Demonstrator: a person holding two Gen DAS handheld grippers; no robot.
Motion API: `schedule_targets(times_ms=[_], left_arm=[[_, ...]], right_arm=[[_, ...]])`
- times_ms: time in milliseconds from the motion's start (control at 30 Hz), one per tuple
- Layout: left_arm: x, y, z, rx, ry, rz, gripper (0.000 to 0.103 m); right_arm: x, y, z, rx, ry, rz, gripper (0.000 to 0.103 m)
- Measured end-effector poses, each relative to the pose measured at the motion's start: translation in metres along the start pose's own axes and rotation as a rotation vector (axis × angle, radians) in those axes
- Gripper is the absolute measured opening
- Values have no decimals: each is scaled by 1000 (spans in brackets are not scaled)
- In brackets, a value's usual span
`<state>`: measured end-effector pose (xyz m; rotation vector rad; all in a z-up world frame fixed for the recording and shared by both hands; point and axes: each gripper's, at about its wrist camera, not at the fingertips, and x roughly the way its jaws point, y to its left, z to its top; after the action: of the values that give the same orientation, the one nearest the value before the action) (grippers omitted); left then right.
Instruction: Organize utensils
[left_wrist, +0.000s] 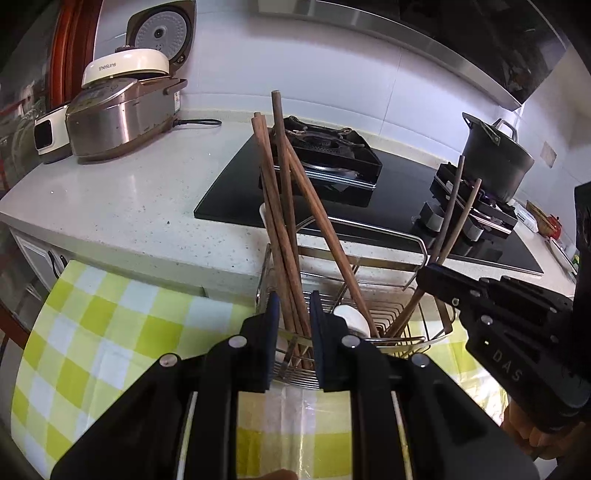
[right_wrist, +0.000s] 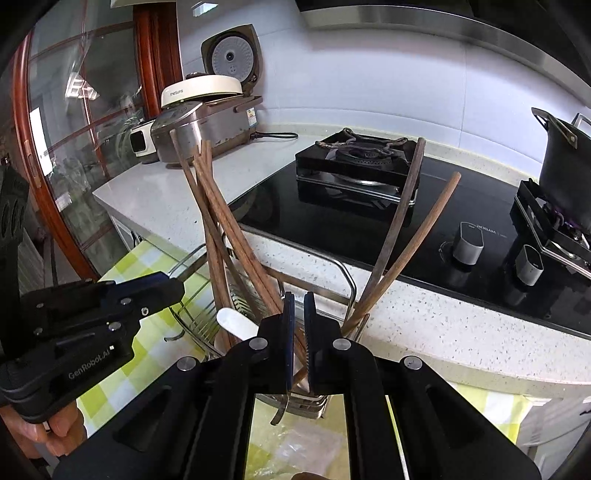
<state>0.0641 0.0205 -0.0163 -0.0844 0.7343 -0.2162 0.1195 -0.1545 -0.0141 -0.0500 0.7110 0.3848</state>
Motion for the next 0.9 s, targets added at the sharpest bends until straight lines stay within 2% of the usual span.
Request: schedule_targets(times_ms=[200, 333, 400, 533, 900], left_arm=[[0, 2, 0, -2, 5, -5, 16], [-2, 2, 5, -5, 12, -52, 16], [1, 4, 7, -21, 22, -62, 16], [-1, -6, 9, 21, 28, -78, 16], [4, 4, 11, 16, 40, -60, 16]], right_arm=[[-1, 0, 0, 9, 6, 0, 7], [-3, 1, 5, 16, 20, 41, 7], [-2, 1, 7, 7, 18, 33, 7], [-3, 0, 9, 5, 19, 42, 7], [2, -6, 2, 15, 46, 43, 7]])
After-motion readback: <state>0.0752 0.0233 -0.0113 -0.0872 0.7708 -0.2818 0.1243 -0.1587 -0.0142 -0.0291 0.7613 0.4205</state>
